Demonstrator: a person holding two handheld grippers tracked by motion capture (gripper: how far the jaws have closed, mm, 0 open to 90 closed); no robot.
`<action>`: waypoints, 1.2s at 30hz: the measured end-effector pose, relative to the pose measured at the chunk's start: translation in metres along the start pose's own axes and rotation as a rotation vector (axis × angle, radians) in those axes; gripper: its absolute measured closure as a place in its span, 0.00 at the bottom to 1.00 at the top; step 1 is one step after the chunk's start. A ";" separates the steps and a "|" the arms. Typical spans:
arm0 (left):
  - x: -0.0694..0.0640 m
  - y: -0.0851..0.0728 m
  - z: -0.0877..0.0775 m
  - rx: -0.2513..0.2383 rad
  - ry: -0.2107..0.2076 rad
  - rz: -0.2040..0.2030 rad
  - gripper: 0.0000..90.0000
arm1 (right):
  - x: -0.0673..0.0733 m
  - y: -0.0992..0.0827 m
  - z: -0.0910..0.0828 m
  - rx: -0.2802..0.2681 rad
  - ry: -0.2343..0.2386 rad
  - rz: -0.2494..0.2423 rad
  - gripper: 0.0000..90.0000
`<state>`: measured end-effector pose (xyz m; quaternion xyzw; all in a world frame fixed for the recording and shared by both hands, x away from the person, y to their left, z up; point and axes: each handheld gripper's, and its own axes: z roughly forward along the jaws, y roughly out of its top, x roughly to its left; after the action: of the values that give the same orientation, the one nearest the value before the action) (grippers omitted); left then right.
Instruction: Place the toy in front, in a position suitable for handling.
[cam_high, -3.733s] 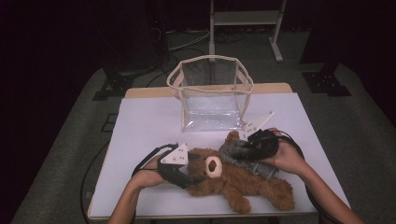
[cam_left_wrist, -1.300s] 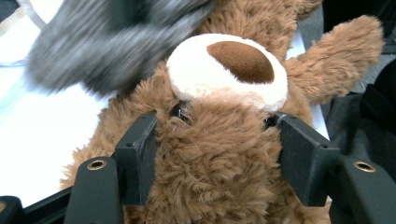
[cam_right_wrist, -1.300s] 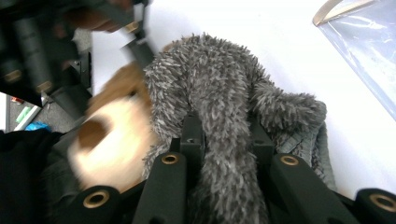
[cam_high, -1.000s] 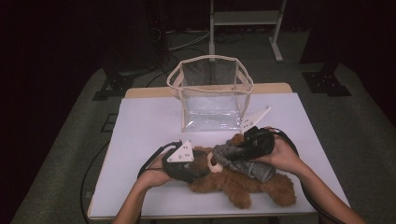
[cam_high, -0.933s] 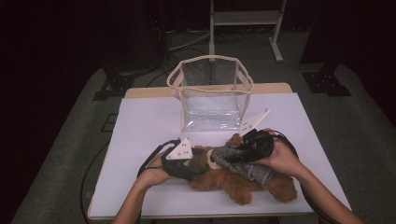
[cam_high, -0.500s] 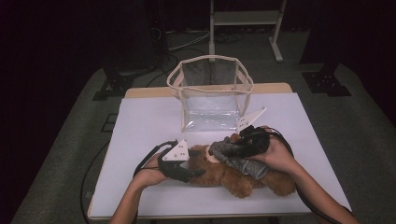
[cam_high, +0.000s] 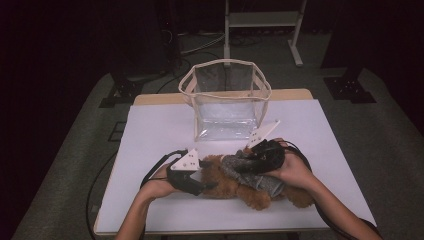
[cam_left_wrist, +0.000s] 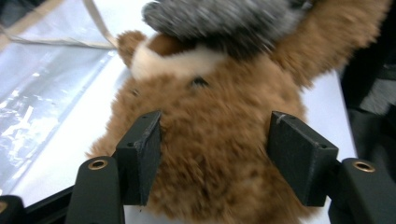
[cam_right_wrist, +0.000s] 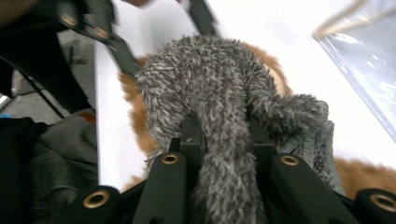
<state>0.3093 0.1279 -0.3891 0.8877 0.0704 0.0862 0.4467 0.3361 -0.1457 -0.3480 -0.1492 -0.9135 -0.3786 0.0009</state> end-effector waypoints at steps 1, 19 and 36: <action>0.000 -0.002 -0.001 0.004 -0.017 -0.002 0.39 | -0.002 -0.003 0.000 -0.001 -0.008 0.007 0.82; 0.002 -0.004 0.007 -0.003 0.017 -0.012 0.42 | 0.024 0.023 0.018 0.008 0.028 -0.081 0.82; 0.004 -0.011 0.003 0.012 -0.013 -0.024 0.40 | 0.018 0.009 0.009 0.021 0.020 -0.049 0.83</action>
<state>0.3130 0.1332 -0.3994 0.8900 0.0788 0.0744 0.4428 0.3219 -0.1285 -0.3464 -0.1229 -0.9207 -0.3703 0.0024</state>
